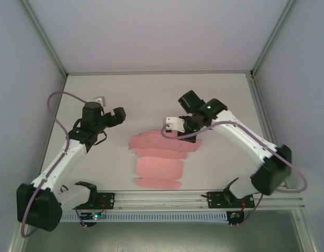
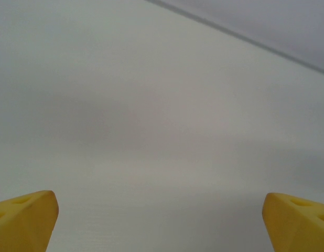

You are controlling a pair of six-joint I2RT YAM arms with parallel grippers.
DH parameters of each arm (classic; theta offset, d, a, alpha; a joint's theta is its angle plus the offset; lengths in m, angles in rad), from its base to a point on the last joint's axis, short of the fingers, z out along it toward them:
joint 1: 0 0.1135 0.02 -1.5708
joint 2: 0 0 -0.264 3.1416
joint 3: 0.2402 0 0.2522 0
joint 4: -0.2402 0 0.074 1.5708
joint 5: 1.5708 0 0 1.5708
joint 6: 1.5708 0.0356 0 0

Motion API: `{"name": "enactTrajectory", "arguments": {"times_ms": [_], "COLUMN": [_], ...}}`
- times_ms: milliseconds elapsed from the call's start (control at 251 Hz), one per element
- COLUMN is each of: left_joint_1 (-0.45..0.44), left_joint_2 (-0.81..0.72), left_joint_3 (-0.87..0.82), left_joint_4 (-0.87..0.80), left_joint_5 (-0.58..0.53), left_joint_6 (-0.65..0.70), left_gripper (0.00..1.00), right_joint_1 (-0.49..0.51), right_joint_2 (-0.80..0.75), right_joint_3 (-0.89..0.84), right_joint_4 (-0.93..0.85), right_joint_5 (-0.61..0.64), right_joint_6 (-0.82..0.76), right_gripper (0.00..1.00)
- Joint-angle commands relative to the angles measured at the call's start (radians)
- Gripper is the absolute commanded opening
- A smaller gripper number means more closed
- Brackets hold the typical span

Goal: Assemble paper box

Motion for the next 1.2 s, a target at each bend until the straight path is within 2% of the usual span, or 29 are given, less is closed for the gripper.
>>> {"name": "enactTrajectory", "arguments": {"times_ms": [0,148,299,471,830,942,1069,1109,1197], "left_joint_1": [0.007,0.005,0.001,-0.018,-0.106,-0.136,-0.162,-0.178,-0.24], "left_joint_2": [0.077,0.186,0.301,0.378,0.38,0.391,0.41,0.421,0.442], "left_joint_3": [0.038,0.051,0.067,0.098,0.097,0.097,0.108,0.117,0.147], "left_joint_4": [0.107,0.157,0.179,0.149,0.089,0.124,0.213,0.233,0.25], "left_joint_5": [0.209,0.316,0.341,0.367,0.403,0.355,0.297,0.246,0.018], "left_joint_6": [0.131,0.208,0.254,0.317,0.421,0.398,0.305,0.275,0.206], "left_gripper": [1.0,1.0,1.0,1.0,1.0,1.0,1.0,1.0,1.0], "right_joint_1": [-0.041,-0.051,-0.052,-0.063,-0.086,-0.085,-0.065,-0.054,-0.034], "right_joint_2": [0.101,0.283,0.383,0.369,0.298,0.275,0.253,0.253,0.254], "right_joint_3": [0.011,0.112,0.166,0.137,0.081,0.055,0.014,0.006,-0.008], "right_joint_4": [0.187,0.176,0.165,0.21,0.249,0.279,0.302,0.313,0.339], "right_joint_5": [0.049,0.07,0.082,0.034,-0.057,-0.087,-0.094,-0.076,-0.074], "right_joint_6": [-0.09,-0.101,-0.092,-0.091,-0.055,-0.035,-0.034,-0.022,0.019], "right_gripper": [0.0,0.0,0.0,0.0,0.0,0.0,0.0,0.0,0.0]}}
